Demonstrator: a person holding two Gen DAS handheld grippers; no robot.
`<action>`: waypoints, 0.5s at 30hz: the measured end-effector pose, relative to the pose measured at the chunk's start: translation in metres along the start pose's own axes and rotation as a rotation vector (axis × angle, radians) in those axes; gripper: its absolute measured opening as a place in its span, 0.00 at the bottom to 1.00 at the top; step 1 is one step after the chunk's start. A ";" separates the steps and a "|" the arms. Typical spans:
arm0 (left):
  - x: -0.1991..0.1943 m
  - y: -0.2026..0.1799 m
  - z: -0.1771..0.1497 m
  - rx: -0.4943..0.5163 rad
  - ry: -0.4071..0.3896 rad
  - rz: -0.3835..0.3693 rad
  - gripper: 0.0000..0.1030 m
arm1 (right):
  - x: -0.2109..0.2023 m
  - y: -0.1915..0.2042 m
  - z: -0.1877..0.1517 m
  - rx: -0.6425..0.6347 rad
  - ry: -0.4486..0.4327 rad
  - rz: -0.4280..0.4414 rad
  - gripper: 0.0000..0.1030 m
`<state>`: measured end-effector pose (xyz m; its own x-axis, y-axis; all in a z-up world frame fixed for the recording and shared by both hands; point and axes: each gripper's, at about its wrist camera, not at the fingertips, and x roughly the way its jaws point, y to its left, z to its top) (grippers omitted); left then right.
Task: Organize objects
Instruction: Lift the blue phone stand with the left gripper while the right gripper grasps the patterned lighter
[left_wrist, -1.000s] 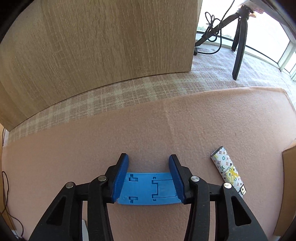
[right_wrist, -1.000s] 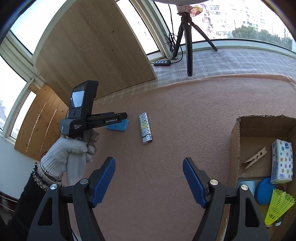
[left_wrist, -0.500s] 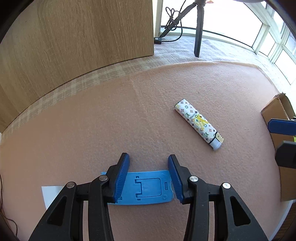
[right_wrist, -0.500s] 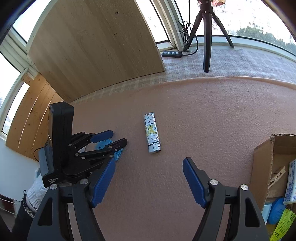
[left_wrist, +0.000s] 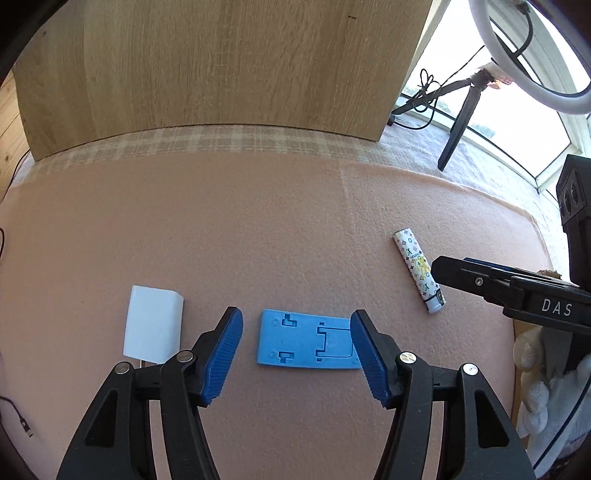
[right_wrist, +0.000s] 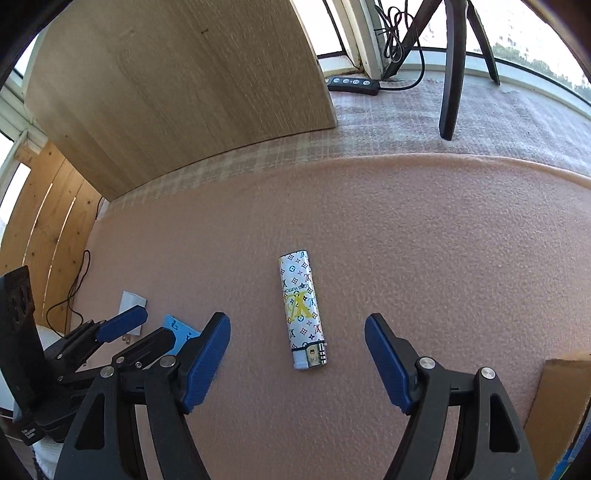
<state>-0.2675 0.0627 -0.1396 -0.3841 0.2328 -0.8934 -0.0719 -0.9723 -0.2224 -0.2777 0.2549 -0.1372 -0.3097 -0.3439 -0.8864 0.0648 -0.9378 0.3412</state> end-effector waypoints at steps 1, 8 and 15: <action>-0.001 0.002 -0.004 -0.028 0.008 -0.027 0.62 | 0.002 0.001 0.002 -0.002 0.003 -0.003 0.70; 0.014 0.002 -0.015 -0.084 0.057 -0.092 0.65 | 0.017 0.007 0.005 -0.047 0.019 -0.039 0.70; 0.024 -0.012 0.003 -0.046 0.036 -0.052 0.71 | 0.023 0.007 0.006 -0.055 0.021 -0.088 0.70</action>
<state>-0.2782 0.0801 -0.1571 -0.3473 0.2841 -0.8937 -0.0477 -0.9571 -0.2857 -0.2897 0.2406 -0.1532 -0.2962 -0.2607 -0.9189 0.0902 -0.9654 0.2449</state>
